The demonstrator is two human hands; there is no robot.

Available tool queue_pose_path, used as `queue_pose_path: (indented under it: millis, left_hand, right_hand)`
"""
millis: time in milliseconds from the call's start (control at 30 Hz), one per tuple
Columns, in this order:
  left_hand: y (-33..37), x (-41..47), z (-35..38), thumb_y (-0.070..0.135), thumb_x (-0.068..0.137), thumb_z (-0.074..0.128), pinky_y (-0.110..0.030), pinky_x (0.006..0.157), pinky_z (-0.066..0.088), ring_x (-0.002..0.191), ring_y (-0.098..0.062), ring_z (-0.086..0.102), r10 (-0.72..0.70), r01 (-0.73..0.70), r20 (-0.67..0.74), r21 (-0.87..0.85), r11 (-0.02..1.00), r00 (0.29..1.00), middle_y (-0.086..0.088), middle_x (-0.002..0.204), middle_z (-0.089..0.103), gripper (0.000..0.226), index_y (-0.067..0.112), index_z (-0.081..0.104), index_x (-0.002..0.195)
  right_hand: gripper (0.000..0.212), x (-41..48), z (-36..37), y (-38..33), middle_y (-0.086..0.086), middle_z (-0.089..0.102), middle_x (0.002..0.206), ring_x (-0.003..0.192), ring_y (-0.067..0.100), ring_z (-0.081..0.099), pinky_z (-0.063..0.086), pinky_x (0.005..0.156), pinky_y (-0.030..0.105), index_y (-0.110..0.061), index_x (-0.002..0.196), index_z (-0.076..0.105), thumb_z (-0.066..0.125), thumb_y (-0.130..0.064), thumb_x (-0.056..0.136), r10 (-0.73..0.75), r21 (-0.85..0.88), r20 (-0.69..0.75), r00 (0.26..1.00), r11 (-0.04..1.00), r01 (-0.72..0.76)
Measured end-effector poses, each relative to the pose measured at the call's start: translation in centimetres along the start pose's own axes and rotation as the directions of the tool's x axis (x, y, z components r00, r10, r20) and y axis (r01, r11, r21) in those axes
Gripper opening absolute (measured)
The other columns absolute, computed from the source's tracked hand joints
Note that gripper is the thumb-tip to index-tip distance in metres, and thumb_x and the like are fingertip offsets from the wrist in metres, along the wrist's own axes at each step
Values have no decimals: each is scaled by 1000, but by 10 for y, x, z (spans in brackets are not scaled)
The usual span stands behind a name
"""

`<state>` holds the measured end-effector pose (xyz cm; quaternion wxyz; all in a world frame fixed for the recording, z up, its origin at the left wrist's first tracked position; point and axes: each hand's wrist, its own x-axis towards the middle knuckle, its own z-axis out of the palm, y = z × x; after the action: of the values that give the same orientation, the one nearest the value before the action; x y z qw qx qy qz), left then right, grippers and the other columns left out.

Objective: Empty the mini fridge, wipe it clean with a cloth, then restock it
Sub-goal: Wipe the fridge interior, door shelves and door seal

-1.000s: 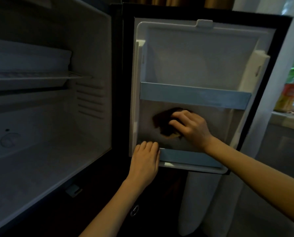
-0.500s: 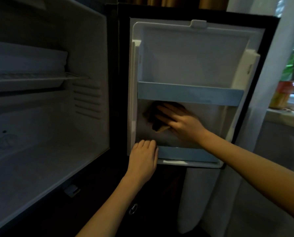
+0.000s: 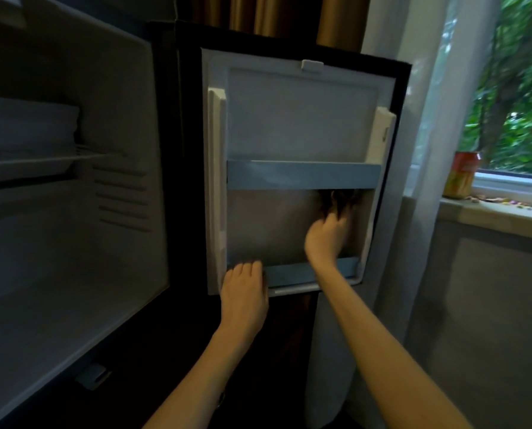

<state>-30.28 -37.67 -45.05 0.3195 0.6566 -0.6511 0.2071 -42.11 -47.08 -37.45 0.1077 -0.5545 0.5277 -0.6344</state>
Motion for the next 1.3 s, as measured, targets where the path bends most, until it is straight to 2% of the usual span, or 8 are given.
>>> queue_pose_path:
  millis: [200, 333, 600, 767, 933, 1100, 1233, 1300]
  left_hand:
    - [4, 8, 12, 14, 58, 85, -31, 56, 43, 62, -24, 61, -17, 10, 59, 116, 993, 998, -4, 67, 64, 26, 12, 65, 74]
    - [3, 8, 9, 19, 94, 49, -30, 85, 37, 106, -22, 57, -42, 22, 138, 149, 989, 990, -1, 111, 62, 24, 15, 56, 117]
    - [6, 7, -2, 3, 76, 68, -36, 74, 48, 88, -30, 64, -57, 47, 163, 63, 997, 985, -11, 94, 67, 28, 5, 64, 103]
    - [4, 3, -2, -2, 77, 66, -38, 75, 47, 87, -32, 62, -42, 33, 135, 68, 997, 990, -13, 93, 65, 27, 4, 62, 103]
    - [4, 1, -10, 3, 87, 59, -34, 88, 42, 107, -28, 56, -37, 24, 158, 84, 996, 987, -10, 113, 61, 35, 7, 53, 122]
    - [3, -1, -19, 8, 95, 51, -31, 88, 38, 110, -26, 51, -53, 39, 178, 81, 996, 983, -8, 117, 58, 25, 10, 49, 120]
    - [-4, -2, -24, 10, 97, 50, -35, 90, 40, 112, -27, 50, -48, 35, 207, 66, 997, 977, -8, 119, 57, 29, 9, 48, 126]
    - [-6, -4, -27, 10, 96, 49, -35, 90, 40, 112, -28, 50, -43, 29, 225, 64, 998, 973, -9, 120, 56, 31, 8, 48, 127]
  right_hand:
    - [39, -41, 49, -40, 12, 51, 124, 117, 32, 49, 38, 104, 46, -4, 130, 49, 35, -23, 99, -40, 270, 349, 936, 961, -59]
    - [66, -41, 59, -32, 7, 44, 141, 130, 24, 41, 30, 114, 46, -14, 141, 39, 26, -44, 84, -70, 312, 310, 948, 950, -32]
    - [49, 17, 5, 23, 14, 19, 158, 143, 30, 23, 18, 119, 36, -2, 149, 30, 32, 1, 100, 159, 145, 110, 981, 974, -174]
    - [40, -7, -18, 58, 17, 21, 156, 137, 36, 30, 28, 112, 36, 4, 133, 49, 44, 6, 93, 42, -157, 218, 975, 988, -7]
    - [51, 4, -72, 70, 13, 56, 133, 123, 27, 53, 41, 99, 24, -3, 133, 54, 42, 17, 87, 89, 182, 279, 956, 973, -143]
    - [41, -43, -119, 94, 12, 60, 123, 114, 21, 57, 47, 98, 35, 1, 129, 53, 44, 11, 90, 518, 440, -101, 849, 789, -429]
    - [26, -57, -114, 120, 13, 57, 89, 64, 12, 59, 47, 44, 17, -10, 85, 53, 38, 9, 94, 775, 643, 167, 609, 383, -663]
    - [30, -59, -110, 119, 7, 54, 76, 60, 12, 51, 42, 40, 17, -15, 79, 50, 40, 6, 97, 769, 682, 240, 592, 300, -667]
